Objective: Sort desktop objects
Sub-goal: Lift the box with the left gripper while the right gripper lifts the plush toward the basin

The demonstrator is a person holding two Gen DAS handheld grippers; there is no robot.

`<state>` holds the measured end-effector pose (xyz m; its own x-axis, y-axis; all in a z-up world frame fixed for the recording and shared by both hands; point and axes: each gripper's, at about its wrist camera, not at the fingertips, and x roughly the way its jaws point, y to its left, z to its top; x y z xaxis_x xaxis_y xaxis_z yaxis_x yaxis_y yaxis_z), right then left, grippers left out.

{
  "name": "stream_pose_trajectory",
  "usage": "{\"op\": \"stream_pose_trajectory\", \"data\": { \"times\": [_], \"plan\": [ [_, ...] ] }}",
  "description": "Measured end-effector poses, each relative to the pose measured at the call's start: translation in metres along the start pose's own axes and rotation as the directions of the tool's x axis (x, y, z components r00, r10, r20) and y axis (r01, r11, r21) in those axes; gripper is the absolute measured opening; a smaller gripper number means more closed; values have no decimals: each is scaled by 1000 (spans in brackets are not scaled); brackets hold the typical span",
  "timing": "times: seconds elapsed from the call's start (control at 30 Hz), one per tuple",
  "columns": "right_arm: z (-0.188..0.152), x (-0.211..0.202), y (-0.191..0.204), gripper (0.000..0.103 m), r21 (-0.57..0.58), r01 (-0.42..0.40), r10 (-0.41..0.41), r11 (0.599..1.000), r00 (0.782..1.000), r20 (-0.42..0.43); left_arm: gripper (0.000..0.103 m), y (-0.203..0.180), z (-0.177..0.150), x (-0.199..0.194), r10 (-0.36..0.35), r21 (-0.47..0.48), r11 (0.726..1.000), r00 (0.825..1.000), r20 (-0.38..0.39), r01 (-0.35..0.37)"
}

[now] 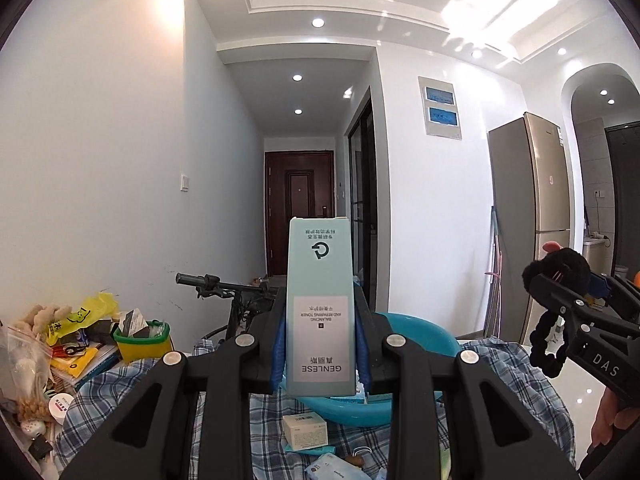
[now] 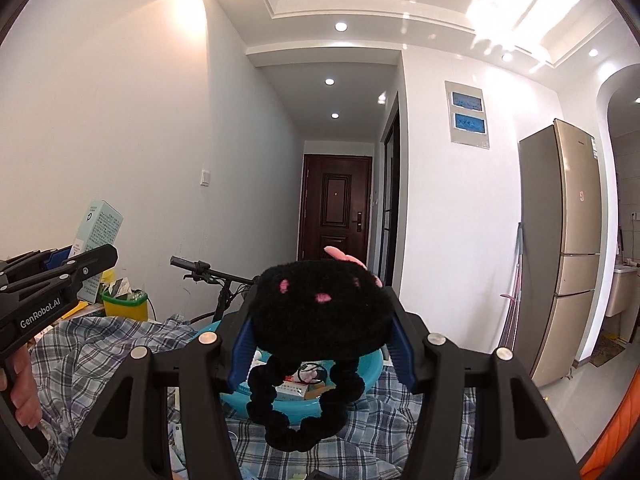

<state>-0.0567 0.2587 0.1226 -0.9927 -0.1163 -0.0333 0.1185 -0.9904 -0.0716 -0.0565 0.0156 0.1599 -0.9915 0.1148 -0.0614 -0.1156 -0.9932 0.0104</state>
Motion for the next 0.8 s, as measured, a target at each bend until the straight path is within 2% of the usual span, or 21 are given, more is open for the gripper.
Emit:
{"op": "stream_pose_trajectory", "data": {
  "times": [0.47, 0.8],
  "plan": [
    [2, -4, -1, 55, -13, -3, 3, 1000, 1000, -1, 30, 3, -2, 10, 14, -32, 999, 1000, -28, -15],
    [2, 16, 1, 55, -17, -8, 8, 1000, 1000, -23, 30, 0, -6, 34, -30, -56, 998, 998, -54, 27]
  ]
}}
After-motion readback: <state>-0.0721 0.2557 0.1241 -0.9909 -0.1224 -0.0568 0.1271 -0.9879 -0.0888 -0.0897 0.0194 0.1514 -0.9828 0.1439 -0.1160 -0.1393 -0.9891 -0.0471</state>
